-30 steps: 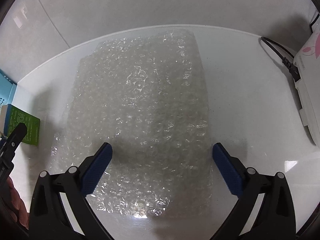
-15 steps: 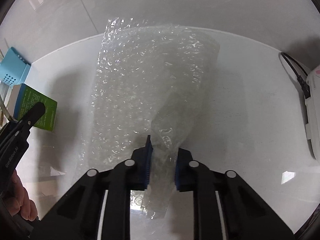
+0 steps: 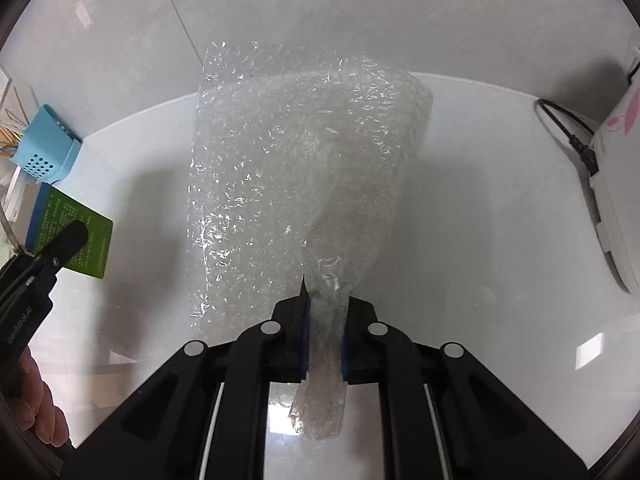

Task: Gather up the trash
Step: 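Grasp the green medicine box with the left tool while the right tool grasps the bubble wrap, then carry the green box and bubble wrap with both tools over the wastebasket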

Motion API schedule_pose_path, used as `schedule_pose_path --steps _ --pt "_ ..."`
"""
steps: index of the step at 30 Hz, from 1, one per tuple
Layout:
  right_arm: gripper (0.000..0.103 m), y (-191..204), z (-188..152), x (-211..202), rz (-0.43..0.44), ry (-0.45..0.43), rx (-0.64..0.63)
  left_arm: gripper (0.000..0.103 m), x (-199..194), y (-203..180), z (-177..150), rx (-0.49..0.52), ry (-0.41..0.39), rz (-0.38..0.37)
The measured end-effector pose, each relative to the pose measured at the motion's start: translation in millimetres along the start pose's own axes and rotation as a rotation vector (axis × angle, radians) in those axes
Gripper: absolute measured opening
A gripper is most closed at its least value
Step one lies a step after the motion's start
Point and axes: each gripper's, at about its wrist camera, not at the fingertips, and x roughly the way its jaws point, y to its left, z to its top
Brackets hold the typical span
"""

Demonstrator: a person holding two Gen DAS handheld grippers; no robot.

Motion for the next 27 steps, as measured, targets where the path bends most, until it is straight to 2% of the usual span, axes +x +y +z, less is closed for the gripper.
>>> schedule_pose_path --steps 16,27 --pt "0.01 -18.2 -62.8 -77.2 0.0 -0.104 0.045 0.046 -67.3 -3.4 -32.1 0.023 -0.024 -0.038" --pt "0.01 -0.9 -102.4 -109.0 0.0 -0.145 0.048 0.046 -113.1 3.5 -54.8 0.041 -0.05 -0.063"
